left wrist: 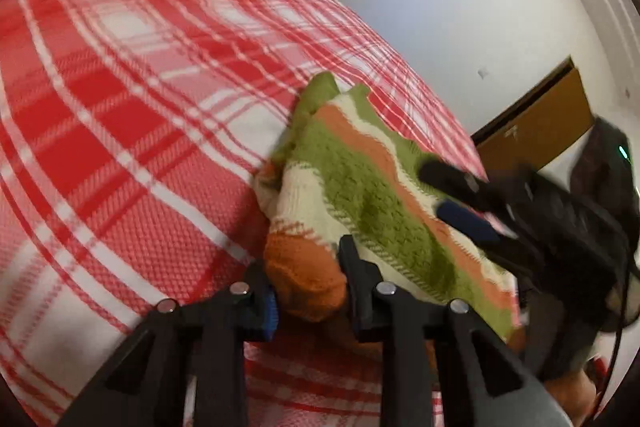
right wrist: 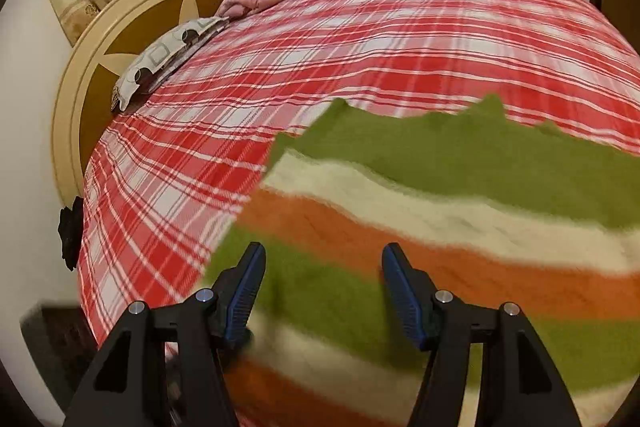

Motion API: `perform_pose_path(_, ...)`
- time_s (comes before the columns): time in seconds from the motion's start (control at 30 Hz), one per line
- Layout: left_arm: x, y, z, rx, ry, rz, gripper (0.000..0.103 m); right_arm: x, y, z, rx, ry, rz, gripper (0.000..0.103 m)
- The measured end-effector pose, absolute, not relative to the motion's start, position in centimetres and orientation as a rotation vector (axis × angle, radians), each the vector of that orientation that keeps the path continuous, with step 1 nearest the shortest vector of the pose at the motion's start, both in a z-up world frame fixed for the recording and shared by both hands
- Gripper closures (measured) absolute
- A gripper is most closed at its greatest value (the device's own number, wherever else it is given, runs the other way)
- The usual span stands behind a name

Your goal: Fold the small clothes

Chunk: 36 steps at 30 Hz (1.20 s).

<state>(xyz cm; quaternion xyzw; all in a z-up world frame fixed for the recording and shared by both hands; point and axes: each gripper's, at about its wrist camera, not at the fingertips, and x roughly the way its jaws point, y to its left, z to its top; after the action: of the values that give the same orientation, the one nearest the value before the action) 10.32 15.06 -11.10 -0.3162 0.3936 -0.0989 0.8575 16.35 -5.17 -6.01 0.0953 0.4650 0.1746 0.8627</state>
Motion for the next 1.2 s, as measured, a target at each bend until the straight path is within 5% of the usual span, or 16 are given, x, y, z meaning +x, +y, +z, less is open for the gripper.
perform_pose_path(0.2, 9.8, 15.1, -11.3, -0.662, 0.780, -0.205, 0.074, 20.5, -0.5, -7.9, 0.117, 1.050, 0.388, 0.041)
perform_pose_path(0.4, 9.8, 15.2, -11.4, -0.666, 0.767, -0.217, 0.071, 22.3, 2.4, -9.2, -0.026, 1.068, 0.362, 0.015)
perform_pose_path(0.53, 9.2, 15.1, -11.6, -0.669, 0.751, -0.203, 0.073, 22.0, 5.3, -10.5, -0.299, 1.084, 0.309, 0.014)
perform_pose_path(0.73, 8.6, 15.3, -11.4, -0.674, 0.743, -0.206, 0.071, 22.2, 4.7, -10.5, -0.314, 1.105, 0.313, 0.016)
perform_pose_path(0.8, 8.3, 15.3, -11.3, -0.669, 0.742, -0.203, 0.071, 22.0, 4.6, -10.2, -0.308, 1.097, 0.287, 0.025)
perform_pose_path(0.93, 8.3, 15.1, -10.8, -0.640, 0.758, -0.208, 0.075, 21.6, 2.1, -8.6, -0.182, 1.076, 0.277, 0.071)
perform_pose_path(1.0, 8.4, 14.7, -10.2, -0.603, 0.761, -0.205, 0.076, 21.4, 0.3, -7.8, -0.059, 1.083, 0.325, 0.084)
perform_pose_path(1.2, 7.6, 12.7, -6.4, -0.464, 0.692, -0.244, 0.077, 20.1, -5.0, -4.7, 0.178, 1.019, 0.414, 0.088)
